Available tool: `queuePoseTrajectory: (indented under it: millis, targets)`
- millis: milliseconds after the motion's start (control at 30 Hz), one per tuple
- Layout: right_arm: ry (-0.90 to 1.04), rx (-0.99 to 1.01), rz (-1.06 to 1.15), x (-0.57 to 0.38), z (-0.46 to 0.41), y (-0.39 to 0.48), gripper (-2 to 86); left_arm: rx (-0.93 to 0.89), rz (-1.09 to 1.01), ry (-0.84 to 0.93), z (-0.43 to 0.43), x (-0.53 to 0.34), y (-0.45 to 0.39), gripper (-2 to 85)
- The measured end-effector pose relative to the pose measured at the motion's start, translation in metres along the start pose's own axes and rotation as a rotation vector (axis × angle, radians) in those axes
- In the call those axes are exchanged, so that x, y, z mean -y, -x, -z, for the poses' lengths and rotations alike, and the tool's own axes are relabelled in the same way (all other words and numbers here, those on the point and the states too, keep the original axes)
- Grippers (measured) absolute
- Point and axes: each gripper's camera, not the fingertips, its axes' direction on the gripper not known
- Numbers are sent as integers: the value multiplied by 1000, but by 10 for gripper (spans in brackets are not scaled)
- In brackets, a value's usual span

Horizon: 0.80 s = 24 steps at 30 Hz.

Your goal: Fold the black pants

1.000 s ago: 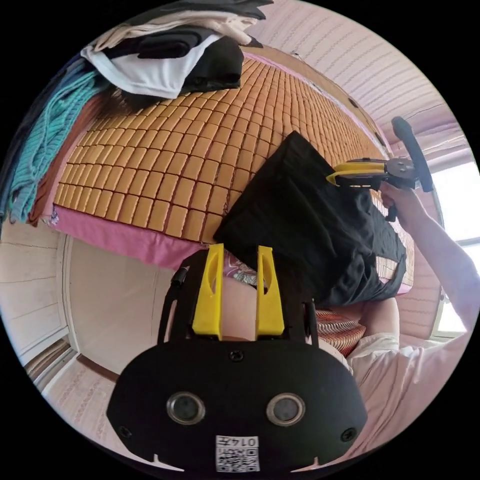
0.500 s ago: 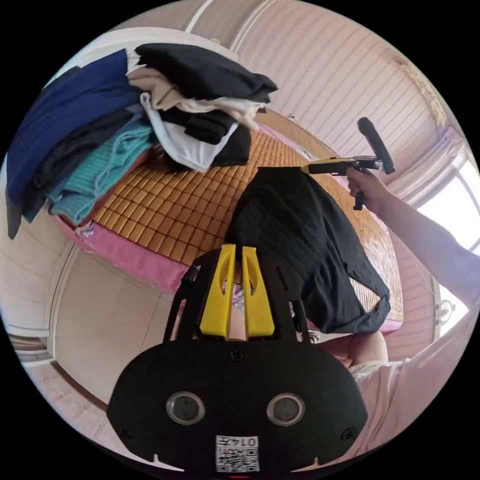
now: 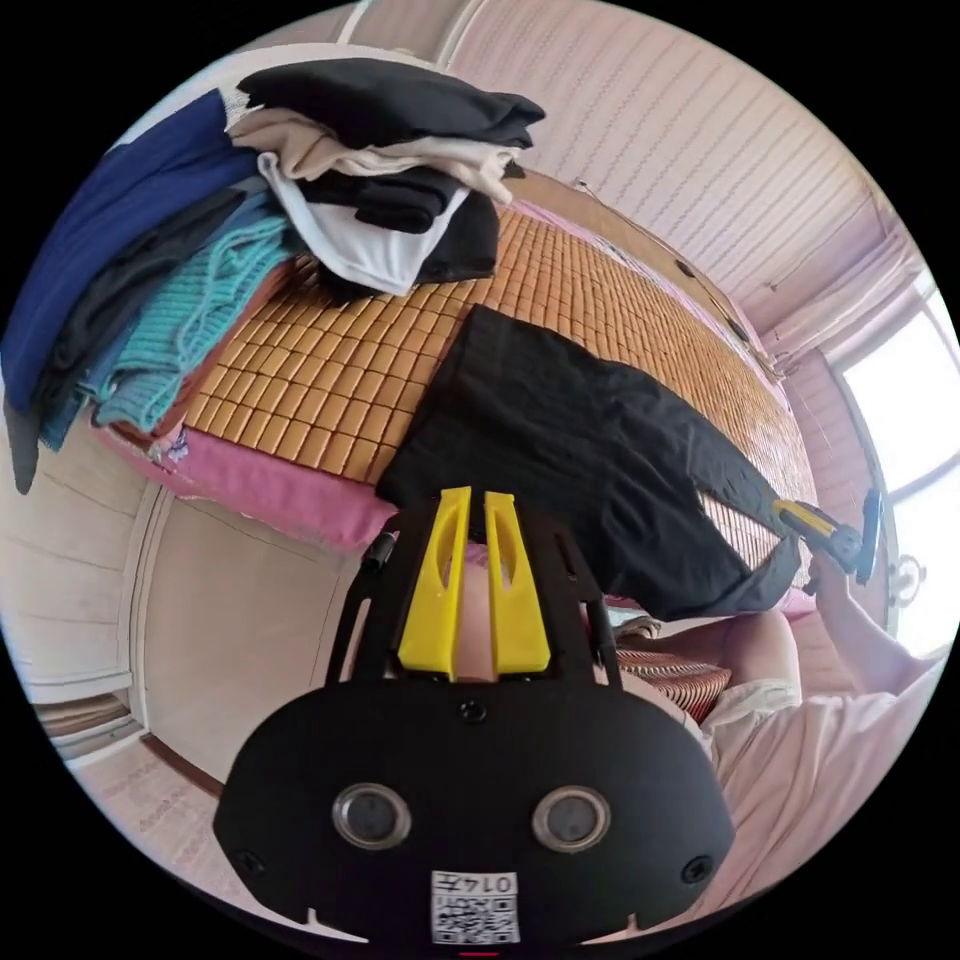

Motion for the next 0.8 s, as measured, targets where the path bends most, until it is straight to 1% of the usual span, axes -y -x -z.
queuePoseTrajectory:
  millis: [33,100,167,267,333,400,467,567,633,700,800]
  targets:
    - [52,-70,-65,-24,-5,-25,-3,-16,-39,-5,-3,8,-15,34]
    - [115,-99,-151,-50,-11,-62,-3,-35,-82,-21,-12,23,-35,34]
    - [92,-93,-263,-70,-12,-108,-4,-24,-130,-15,-33,49,-61,35]
    - [84,-72,-373,-75,-23,-159,-3,18,-182,-8,-64,88,-94,35]
    - [89,-67,-403,-71,-33,-184,-3,54,-192,-13,-81,112,-109,36]
    - [99,-116,-431,-65,-41,-204,-3,108,-191,-7,-100,135,-120,37]
    - [123,-182,-481,-60,-55,-229,-3,224,-147,24,-127,162,-126,40]
    - [183,-150,-513,-62,-79,-249,-3,336,-68,98,-163,183,-119,38]
    - [143,-181,-496,-63,-78,-254,-3,314,-38,54,-167,189,-117,32]
    - [107,-194,-478,-60,-75,-259,-4,303,-24,53,-172,198,-119,28]
    - [84,-221,-448,-54,-73,-271,-4,335,-118,78,-183,210,-133,21]
